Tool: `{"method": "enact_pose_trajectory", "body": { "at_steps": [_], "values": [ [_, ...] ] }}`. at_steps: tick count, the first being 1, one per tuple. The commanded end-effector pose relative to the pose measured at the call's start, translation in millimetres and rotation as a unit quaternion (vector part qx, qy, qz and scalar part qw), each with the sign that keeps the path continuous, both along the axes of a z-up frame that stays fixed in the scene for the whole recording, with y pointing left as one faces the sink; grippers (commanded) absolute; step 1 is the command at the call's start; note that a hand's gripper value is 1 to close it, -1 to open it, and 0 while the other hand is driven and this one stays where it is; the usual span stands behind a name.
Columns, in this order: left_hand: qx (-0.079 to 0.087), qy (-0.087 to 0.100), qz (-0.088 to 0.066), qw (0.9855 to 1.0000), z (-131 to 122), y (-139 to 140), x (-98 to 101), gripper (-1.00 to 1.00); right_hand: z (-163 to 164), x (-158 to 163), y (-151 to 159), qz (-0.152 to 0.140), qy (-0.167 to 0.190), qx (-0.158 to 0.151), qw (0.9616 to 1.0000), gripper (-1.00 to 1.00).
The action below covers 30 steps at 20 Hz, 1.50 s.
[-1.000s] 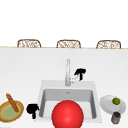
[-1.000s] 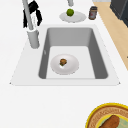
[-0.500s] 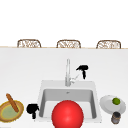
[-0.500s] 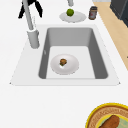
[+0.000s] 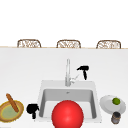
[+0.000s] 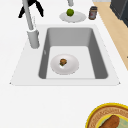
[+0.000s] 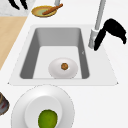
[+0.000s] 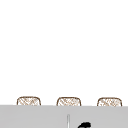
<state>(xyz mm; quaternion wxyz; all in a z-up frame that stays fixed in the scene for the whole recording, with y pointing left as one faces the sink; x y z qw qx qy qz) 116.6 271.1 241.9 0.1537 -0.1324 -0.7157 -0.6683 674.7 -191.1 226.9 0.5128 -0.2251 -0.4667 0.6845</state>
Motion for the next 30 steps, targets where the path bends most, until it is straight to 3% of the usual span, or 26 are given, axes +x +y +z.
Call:
{"method": "enact_pose_trajectory", "body": {
  "at_steps": [1,5,18,24,30],
  "values": [
    [0.000,0.000,0.000,1.0000,0,0,0.0,0.00,6,-7,-11,-0.011,0.000,0.002,0.9999,-1.00],
    [0.000,0.000,0.000,1.0000,0,0,0.0,0.00,9,-23,-24,-0.006,-0.003,0.001,1.0000,-1.00],
    [0.000,0.000,0.000,1.0000,0,0,0.0,0.00,-4,-119,-46,-0.025,-0.024,-0.012,0.9993,-1.00],
    [0.000,0.000,0.000,1.0000,0,0,0.0,0.00,-10,-165,-47,-0.027,-0.008,-0.018,0.9994,-1.00],
    [0.000,0.000,0.000,1.0000,0,0,0.0,0.00,-13,-211,-43,-0.020,0.035,-0.036,0.9986,-1.00]
  ]
}}
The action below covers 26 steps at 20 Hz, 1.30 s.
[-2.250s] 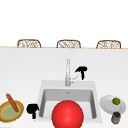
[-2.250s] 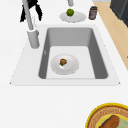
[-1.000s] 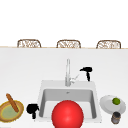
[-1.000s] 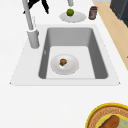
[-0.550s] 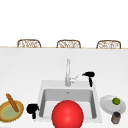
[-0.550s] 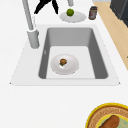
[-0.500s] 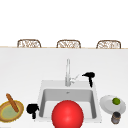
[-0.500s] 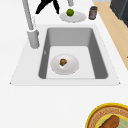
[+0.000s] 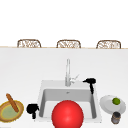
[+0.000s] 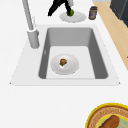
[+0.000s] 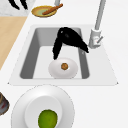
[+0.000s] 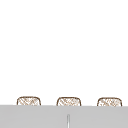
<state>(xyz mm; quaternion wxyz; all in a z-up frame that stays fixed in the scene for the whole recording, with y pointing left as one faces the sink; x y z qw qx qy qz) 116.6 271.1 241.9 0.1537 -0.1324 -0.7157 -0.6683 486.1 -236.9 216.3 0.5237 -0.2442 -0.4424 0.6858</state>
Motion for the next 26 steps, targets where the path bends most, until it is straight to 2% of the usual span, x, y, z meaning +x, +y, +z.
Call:
{"method": "enact_pose_trajectory", "body": {
  "at_steps": [1,6,10,15,17,26],
  "values": [
    [0.000,0.000,0.000,1.0000,0,0,0.0,0.00,-2,-30,3,0.000,0.037,-0.010,0.9993,-1.00],
    [0.000,0.000,0.000,1.0000,0,0,0.0,0.00,-4,-68,8,-0.003,0.076,-0.014,0.9970,-1.00],
    [0.000,0.000,0.000,1.0000,0,0,0.0,0.00,-11,-101,7,-0.004,0.053,-0.007,0.9986,-1.00],
    [0.000,0.000,0.000,1.0000,0,0,0.0,0.00,-9,-143,5,-0.004,0.054,-0.005,0.9985,-1.00],
    [0.000,0.000,0.000,1.0000,0,0,0.0,0.00,-9,-160,1,-0.004,0.044,-0.002,0.9990,-1.00],
    [0.000,0.000,0.000,1.0000,0,0,0.0,0.00,34,-218,-3,-0.013,0.068,-0.003,0.9976,-1.00]
  ]
}}
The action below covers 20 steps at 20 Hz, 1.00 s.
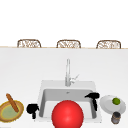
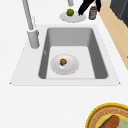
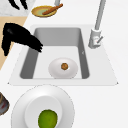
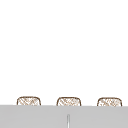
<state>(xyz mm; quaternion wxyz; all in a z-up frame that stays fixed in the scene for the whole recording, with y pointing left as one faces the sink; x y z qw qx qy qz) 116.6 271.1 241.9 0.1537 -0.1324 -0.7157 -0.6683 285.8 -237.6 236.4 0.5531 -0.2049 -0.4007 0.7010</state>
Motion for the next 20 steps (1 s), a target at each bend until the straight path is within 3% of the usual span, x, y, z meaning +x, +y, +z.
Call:
{"method": "enact_pose_trajectory", "body": {
  "at_steps": [1,5,18,20],
  "values": [
    [0.000,0.000,0.000,1.0000,0,0,0.0,0.00,17,-24,-1,-0.010,0.006,0.003,0.9999,-1.00],
    [0.000,0.000,0.000,1.0000,0,0,0.0,0.00,22,-47,-1,-0.019,0.015,-0.001,0.9997,-1.00],
    [0.000,0.000,0.000,1.0000,0,0,0.0,0.00,4,-117,27,-0.084,-0.019,-0.030,0.9958,-1.00],
    [0.000,0.000,0.000,1.0000,0,0,0.0,0.00,6,-117,24,-0.075,-0.029,-0.033,0.9962,-1.00]
  ]
}}
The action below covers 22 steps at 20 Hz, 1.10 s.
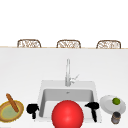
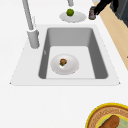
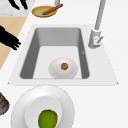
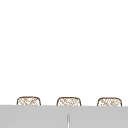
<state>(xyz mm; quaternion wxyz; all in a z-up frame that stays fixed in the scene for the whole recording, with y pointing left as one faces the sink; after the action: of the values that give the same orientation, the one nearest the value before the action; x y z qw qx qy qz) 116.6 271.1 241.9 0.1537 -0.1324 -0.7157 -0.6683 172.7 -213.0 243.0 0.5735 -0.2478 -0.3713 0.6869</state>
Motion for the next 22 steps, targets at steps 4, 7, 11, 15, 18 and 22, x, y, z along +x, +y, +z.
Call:
{"method": "enact_pose_trajectory", "body": {
  "at_steps": [4,7,11,15,18,22],
  "values": [
    [0.000,0.000,0.000,1.0000,0,0,0.0,0.00,-3,-7,0,-0.016,-0.018,-0.002,0.9997,-1.00],
    [-0.002,0.003,0.000,1.0000,0,3,0.0,-1.00,-4,-9,1,-0.003,0.000,-0.003,1.0000,0.00],
    [-0.005,-0.021,0.002,0.9998,11,3,-0.9,-1.00,-3,-9,1,-0.001,-0.007,-0.004,1.0000,0.00],
    [-0.009,-0.008,-0.022,0.9997,19,25,0.5,-1.00,-4,-9,1,-0.003,-0.009,-0.003,1.0000,0.00],
    [0.002,0.023,-0.032,0.9992,28,30,-0.4,-1.00,-4,-9,1,-0.004,-0.009,-0.002,0.9999,0.00],
    [-0.002,0.023,-0.009,0.9997,34,53,2.5,-1.00,-4,-9,1,-0.005,-0.010,-0.001,0.9999,0.00]
  ]
}}
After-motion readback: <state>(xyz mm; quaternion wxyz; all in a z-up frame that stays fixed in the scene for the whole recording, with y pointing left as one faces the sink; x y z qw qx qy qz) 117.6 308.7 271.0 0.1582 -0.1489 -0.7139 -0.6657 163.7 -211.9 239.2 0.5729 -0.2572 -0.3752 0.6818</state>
